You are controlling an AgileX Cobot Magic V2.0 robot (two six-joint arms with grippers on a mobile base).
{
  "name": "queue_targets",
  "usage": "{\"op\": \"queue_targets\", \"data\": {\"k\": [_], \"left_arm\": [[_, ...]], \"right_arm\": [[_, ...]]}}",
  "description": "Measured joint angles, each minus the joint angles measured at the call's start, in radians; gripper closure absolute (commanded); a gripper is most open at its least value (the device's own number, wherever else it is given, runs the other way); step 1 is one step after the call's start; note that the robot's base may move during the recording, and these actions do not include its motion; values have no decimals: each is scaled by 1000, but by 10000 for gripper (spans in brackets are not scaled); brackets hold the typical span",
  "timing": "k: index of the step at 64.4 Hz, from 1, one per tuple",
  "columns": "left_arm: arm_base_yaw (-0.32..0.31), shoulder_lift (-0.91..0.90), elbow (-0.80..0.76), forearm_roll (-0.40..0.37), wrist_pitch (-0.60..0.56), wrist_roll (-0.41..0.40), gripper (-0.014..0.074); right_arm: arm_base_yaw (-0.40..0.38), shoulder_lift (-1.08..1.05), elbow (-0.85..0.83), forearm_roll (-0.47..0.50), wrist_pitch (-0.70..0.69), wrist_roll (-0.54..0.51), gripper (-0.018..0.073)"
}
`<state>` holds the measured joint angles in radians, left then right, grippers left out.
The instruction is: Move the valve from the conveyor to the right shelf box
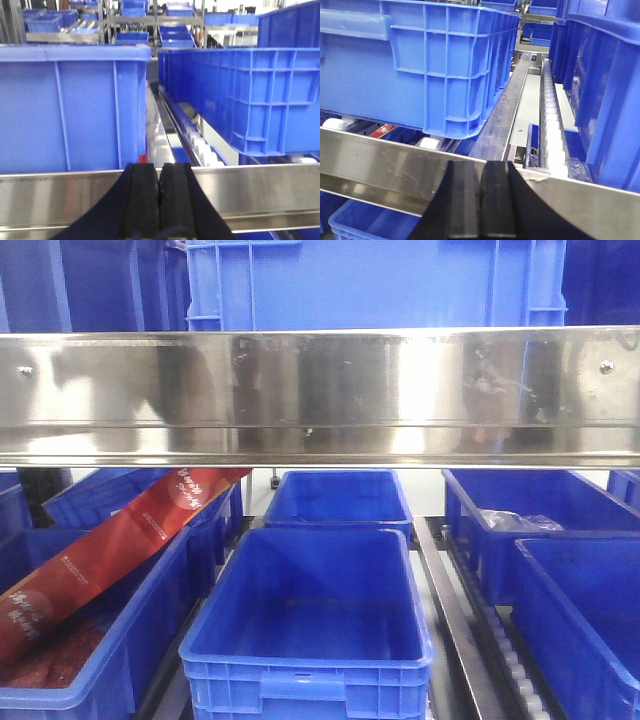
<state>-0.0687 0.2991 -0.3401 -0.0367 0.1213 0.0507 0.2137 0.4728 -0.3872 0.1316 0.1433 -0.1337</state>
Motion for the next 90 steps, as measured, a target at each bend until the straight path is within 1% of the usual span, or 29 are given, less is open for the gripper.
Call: {"op": "queue_targets", "data": {"k": [8,15,22,28,35,90], "left_arm": [[66,-76,51,0,-2,0,707],[132,-162,131,0,-4,0,707],[169,-244,222,0,-23,0,707],[172,-285,306,0,-51,0,707],[172,-292,340,0,-47,0,707],[172,-294,342,0,-47,0,707]], "right_arm": [[0,0,0,0,0,0,715],[0,0,0,0,0,0,715],[0,0,0,0,0,0,715],[0,0,0,0,0,0,715],[0,0,0,0,-2,0,715],[0,0,0,0,-2,0,715]]}}
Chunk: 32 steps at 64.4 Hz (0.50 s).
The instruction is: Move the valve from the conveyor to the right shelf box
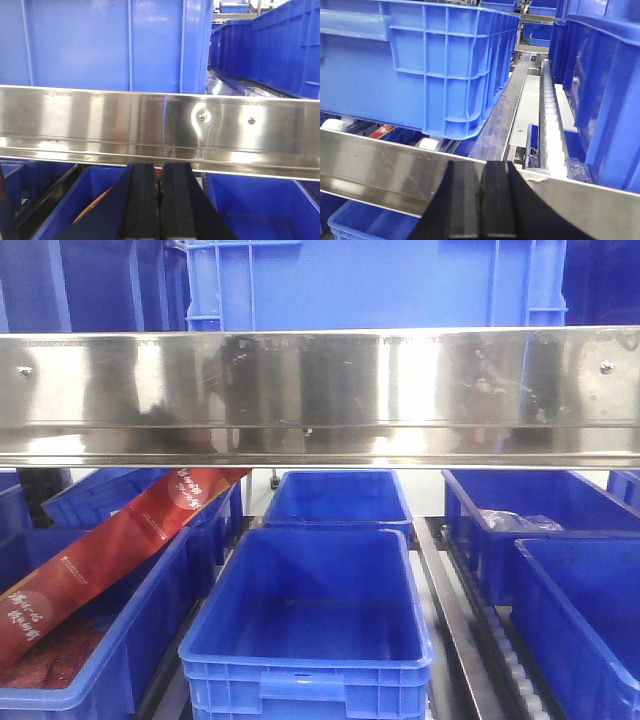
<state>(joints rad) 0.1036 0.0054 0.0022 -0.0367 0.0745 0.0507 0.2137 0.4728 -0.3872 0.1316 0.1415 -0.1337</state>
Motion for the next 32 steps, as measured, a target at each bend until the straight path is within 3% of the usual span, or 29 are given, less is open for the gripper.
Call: {"op": "queue_targets", "data": {"k": [17,32], "left_arm": [[0,0,0,0,0,0,707],[0,0,0,0,0,0,707]], "right_arm": [[-21,-13,2,0,-6,0,715],[-182,-164,70,-9,8,0,715]]}}
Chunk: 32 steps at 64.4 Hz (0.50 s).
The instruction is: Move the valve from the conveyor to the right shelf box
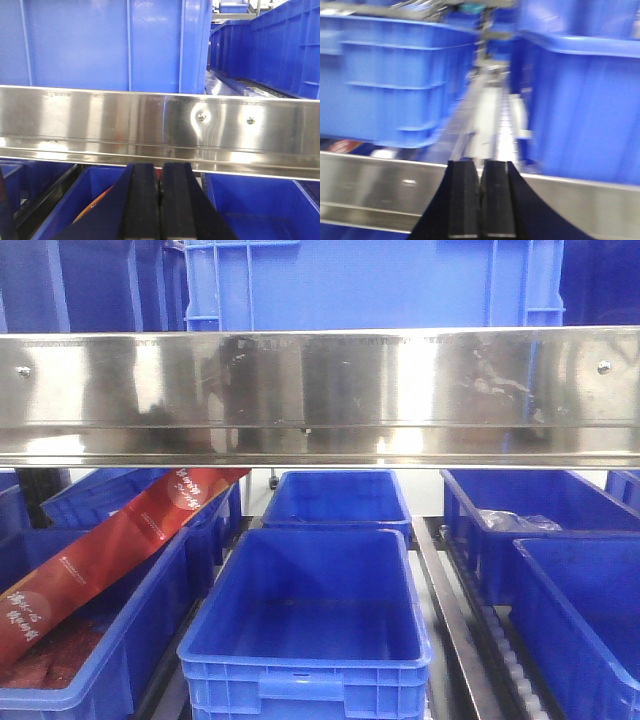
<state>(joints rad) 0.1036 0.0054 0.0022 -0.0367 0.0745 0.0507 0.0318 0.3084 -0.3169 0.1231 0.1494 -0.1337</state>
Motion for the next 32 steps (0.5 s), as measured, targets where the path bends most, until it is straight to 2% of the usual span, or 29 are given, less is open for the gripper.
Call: {"op": "queue_targets", "data": {"k": [10,23,32], "left_arm": [[0,0,0,0,0,0,707],[0,0,0,0,0,0,707],[0,0,0,0,0,0,707]], "right_arm": [[-64,-153,125,-14,4,29,715],[-66,-293,267,-23,4,37,715],[-66,-303,315,-26,-4,37,715]]}}
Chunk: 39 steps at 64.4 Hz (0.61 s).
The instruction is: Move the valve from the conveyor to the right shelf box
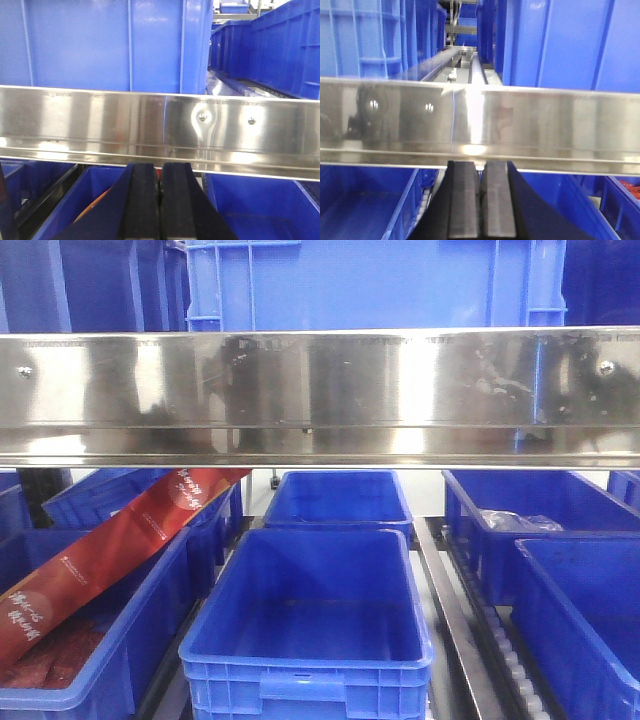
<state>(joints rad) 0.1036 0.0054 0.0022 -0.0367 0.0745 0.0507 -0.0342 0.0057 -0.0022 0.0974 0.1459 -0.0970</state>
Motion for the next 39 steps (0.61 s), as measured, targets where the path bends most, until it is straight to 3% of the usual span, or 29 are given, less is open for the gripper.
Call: {"op": "queue_targets", "data": {"k": [39], "left_arm": [[0,0,0,0,0,0,707]], "right_arm": [[0,-2,0,0,-24,2,715]]}}
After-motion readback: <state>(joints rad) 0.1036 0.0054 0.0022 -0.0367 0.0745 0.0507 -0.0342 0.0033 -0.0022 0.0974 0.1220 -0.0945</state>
